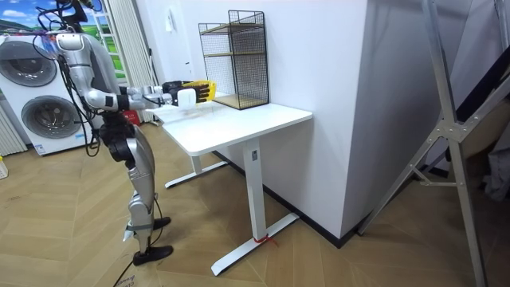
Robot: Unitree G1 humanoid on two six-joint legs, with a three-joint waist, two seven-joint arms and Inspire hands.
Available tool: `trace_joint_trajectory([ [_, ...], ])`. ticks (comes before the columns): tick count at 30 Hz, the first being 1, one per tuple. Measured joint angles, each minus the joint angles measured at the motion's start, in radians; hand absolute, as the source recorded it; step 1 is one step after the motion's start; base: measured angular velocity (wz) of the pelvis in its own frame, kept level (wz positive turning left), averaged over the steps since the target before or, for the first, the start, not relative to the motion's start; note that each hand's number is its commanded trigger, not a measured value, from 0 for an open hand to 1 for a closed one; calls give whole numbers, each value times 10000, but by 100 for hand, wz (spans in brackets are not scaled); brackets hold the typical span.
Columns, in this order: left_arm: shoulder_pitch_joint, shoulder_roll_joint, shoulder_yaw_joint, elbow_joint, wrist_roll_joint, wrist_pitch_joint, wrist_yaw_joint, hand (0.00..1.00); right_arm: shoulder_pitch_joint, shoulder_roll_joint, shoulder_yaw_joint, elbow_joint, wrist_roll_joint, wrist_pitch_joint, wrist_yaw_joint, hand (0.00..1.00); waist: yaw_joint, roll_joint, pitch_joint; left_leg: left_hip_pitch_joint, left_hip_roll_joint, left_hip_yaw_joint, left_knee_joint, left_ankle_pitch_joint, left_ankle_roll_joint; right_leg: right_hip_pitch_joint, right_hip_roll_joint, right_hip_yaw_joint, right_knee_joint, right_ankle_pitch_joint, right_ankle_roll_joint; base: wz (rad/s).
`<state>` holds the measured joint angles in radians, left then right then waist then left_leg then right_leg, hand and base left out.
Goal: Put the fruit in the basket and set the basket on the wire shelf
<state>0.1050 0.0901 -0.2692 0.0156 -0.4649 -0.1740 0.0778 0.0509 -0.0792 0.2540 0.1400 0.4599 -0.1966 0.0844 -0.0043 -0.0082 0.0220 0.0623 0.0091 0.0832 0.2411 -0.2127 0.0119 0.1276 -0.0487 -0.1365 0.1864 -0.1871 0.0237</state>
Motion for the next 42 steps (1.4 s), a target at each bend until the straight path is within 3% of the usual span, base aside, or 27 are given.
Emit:
trace_joint_trajectory([
  [17, -286, -91, 19, -206, -3, -69, 0, 0, -78, 0, 10, -808, 22, -137, -401, 0, 6, -18, -16, 67, -1, 5, -28, 2, 0, 30, 1, 18, -1, -1, 1, 0],
  [23, -286, -99, 53, -728, 836, -73, 62, 0, -67, -19, -11, -833, 30, -230, -408, 0, 32, -101, -51, -9, 50, -9, 223, -24, -18, 54, 20, -29, 54, -2, -1, 0],
  [26, -282, -28, 76, -726, 716, -87, 64, 0, -6, -14, 50, -690, 90, -275, -377, 0, 117, -167, -20, -178, 235, -5, 1066, -219, -138, -10, 135, -14, 496, -127, -97, -6],
  [28, -277, -17, 110, -719, 663, -106, 63, 0, -6, -44, 27, -680, 77, -274, -332, 0, 161, -252, -29, -638, 419, -37, 2106, -492, -289, -254, 228, -38, 1093, -527, -255, -4],
  [30, -243, -19, 87, -644, 633, -117, 57, 0, 68, -72, 35, -678, 103, -264, -240, 0, 340, -271, -6, -1484, 753, -42, 3933, -683, -376, -698, 396, 15, 2034, -1126, -474, -6],
  [33, -208, 0, 114, -643, 630, -126, 55, 0, 273, -58, 82, -678, 131, -228, -161, 0, 437, -91, 22, -2305, 1360, -247, 5883, -597, -410, -889, 798, 59, 2834, -1685, -786, -5],
  [35, -210, 3, 154, -642, 644, -157, 57, 0, 260, 0, 112, -679, 161, -218, -161, 0, 384, -180, -8, -2640, 1357, -516, 6289, -341, -583, -1068, 843, 72, 3258, -1858, -968, -2],
  [36, -209, 1, 183, -640, 659, -183, 57, 0, 252, -1, 123, -676, 285, -223, -150, 0, 401, -312, 0, -2755, 1326, -532, 6236, -247, -626, -1101, 826, 114, 3343, -1773, -1175, 0],
  [37, -214, 32, 182, -640, 660, -191, 48, 0, 243, -57, 109, -676, 341, -228, -142, 0, 374, -299, -7, -2789, 1258, -530, 5976, -315, -659, -1127, 814, 118, 3333, -1713, -1150, 4],
  [39, -211, -28, 126, -640, 655, -206, 53, 0, 234, -168, 42, -646, 400, -221, -74, 0, 345, -271, -8, -3073, 888, -452, 4188, -196, -640, -1339, 751, 112, 3323, -1647, -1198, -6],
  [40, -216, -46, 138, -640, 664, -207, 66, 0, 233, -179, 72, -568, 396, -222, -60, 0, 368, -221, -35, -3127, 771, -369, 3105, 293, -619, -1378, 743, 41, 3317, -1642, -1228, -21],
  [41, -208, -31, 149, -640, 665, -209, 69, 0, 234, -175, 89, -485, 396, -221, -53, 0, 391, -221, -34, -3099, 754, -357, 2865, 775, -475, -1389, 732, 12, 3311, -1656, -1253, -15],
  [42, -192, 39, 163, -642, 663, -212, 72, 0, 238, -157, 100, -316, 392, -199, -48, 0, 385, -304, -106, -2917, 633, -326, 2642, 926, -360, -1333, 649, 19, 3274, -1703, -1220, 0],
])
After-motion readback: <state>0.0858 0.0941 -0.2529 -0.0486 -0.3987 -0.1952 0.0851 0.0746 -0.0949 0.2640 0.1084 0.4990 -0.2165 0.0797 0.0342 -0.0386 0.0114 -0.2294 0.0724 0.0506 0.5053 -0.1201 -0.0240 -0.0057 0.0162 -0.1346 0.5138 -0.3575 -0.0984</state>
